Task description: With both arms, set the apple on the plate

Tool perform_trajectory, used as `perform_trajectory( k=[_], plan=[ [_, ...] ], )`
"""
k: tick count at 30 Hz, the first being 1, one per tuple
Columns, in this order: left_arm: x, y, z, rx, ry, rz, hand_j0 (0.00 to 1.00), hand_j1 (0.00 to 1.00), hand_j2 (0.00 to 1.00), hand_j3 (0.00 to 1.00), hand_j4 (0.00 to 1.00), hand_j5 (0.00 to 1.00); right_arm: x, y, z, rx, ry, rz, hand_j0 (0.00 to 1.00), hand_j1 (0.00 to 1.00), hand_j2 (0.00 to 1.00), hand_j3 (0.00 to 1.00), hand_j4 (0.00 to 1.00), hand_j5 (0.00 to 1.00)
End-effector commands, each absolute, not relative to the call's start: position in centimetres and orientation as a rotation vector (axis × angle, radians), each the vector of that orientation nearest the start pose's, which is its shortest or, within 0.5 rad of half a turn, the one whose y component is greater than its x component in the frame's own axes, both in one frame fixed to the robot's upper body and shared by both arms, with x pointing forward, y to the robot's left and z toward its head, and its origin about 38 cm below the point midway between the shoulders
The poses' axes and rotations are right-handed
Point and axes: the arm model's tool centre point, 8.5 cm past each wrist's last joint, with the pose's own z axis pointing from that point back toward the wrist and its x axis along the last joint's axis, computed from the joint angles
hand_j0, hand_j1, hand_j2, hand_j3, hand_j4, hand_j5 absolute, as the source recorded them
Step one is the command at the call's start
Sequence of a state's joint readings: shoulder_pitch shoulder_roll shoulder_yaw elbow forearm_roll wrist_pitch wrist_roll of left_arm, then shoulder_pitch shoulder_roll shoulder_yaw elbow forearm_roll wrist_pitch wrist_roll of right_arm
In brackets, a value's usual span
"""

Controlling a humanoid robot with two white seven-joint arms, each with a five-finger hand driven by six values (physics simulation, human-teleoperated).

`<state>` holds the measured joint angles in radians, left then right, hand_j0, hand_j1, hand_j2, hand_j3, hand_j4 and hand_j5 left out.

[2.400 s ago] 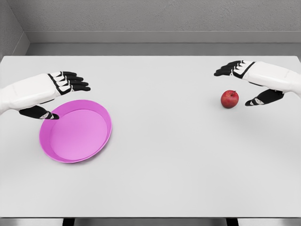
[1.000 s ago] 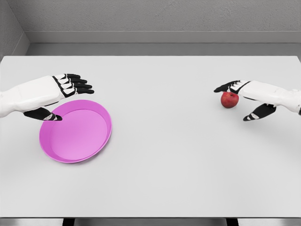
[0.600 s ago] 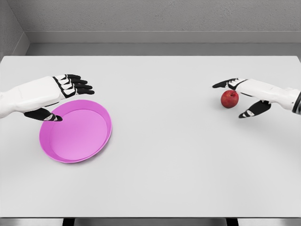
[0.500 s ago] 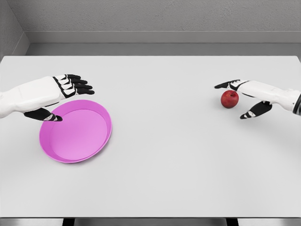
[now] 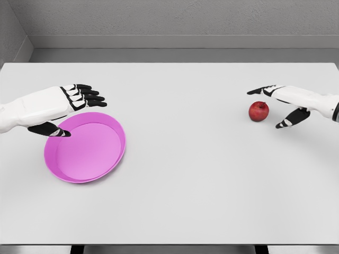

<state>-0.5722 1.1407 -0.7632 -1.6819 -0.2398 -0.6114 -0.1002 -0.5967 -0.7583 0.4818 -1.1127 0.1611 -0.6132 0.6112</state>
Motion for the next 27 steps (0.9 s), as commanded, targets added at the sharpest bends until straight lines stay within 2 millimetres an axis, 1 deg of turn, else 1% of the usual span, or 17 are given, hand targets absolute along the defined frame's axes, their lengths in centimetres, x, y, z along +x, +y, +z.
perform_trajectory(
  k=[1, 2, 6, 9, 12, 16, 19, 25, 27],
  plan=[
    [37.1, 32.7, 24.8, 0.375, -1.706, -1.957, 1.0, 1.0, 1.0, 1.0, 1.0, 1.0, 45.5, -38.1, 16.7, -0.227, -1.357, 1.649, 1.0, 1.0, 1.0, 1.0, 1.0, 1.0],
    [37.1, 32.7, 24.8, 0.375, -1.706, -1.957, 1.0, 1.0, 1.0, 1.0, 1.0, 1.0, 45.7, -37.7, 16.8, -0.224, -1.367, 1.65, 1.0, 1.0, 1.0, 1.0, 1.0, 1.0],
    [37.1, 32.7, 24.8, 0.374, -1.708, -1.958, 1.0, 1.0, 1.0, 1.0, 1.0, 1.0, 46.4, -36.9, 15.6, -0.213, -1.339, 1.658, 1.0, 1.0, 1.0, 1.0, 1.0, 1.0],
    [37.1, 32.7, 24.8, 0.376, -1.706, -1.959, 1.0, 1.0, 1.0, 1.0, 1.0, 1.0, 46.7, -36.4, 15.6, -0.209, -1.348, 1.654, 1.0, 1.0, 1.0, 1.0, 1.0, 1.0],
    [37.1, 32.7, 24.8, 0.375, -1.705, -1.961, 1.0, 1.0, 1.0, 1.0, 1.0, 1.0, 46.9, -36.6, 15.9, -0.217, -1.35, 1.65, 1.0, 1.0, 1.0, 1.0, 1.0, 1.0],
    [37.1, 32.7, 24.8, 0.376, -1.704, -1.96, 1.0, 1.0, 1.0, 1.0, 1.0, 1.0, 47.2, -36.8, 15.5, -0.212, -1.339, 1.634, 1.0, 1.0, 1.0, 1.0, 1.0, 1.0],
    [37.1, 32.7, 24.8, 0.376, -1.704, -1.96, 1.0, 1.0, 1.0, 1.0, 1.0, 1.0, 47.3, -36.7, 15.7, -0.216, -1.341, 1.635, 1.0, 1.0, 1.0, 1.0, 1.0, 1.0],
    [37.1, 32.7, 24.8, 0.376, -1.704, -1.96, 1.0, 1.0, 1.0, 1.0, 1.0, 1.0, 47.7, -36.6, 15.4, -0.211, -1.341, 1.621, 1.0, 1.0, 1.0, 1.0, 1.0, 1.0],
    [37.1, 32.7, 24.8, 0.376, -1.704, -1.96, 1.0, 1.0, 1.0, 1.0, 1.0, 1.0, 47.8, -36.8, 15.4, -0.222, -1.329, 1.623, 1.0, 1.0, 1.0, 1.0, 1.0, 1.0]
  ],
)
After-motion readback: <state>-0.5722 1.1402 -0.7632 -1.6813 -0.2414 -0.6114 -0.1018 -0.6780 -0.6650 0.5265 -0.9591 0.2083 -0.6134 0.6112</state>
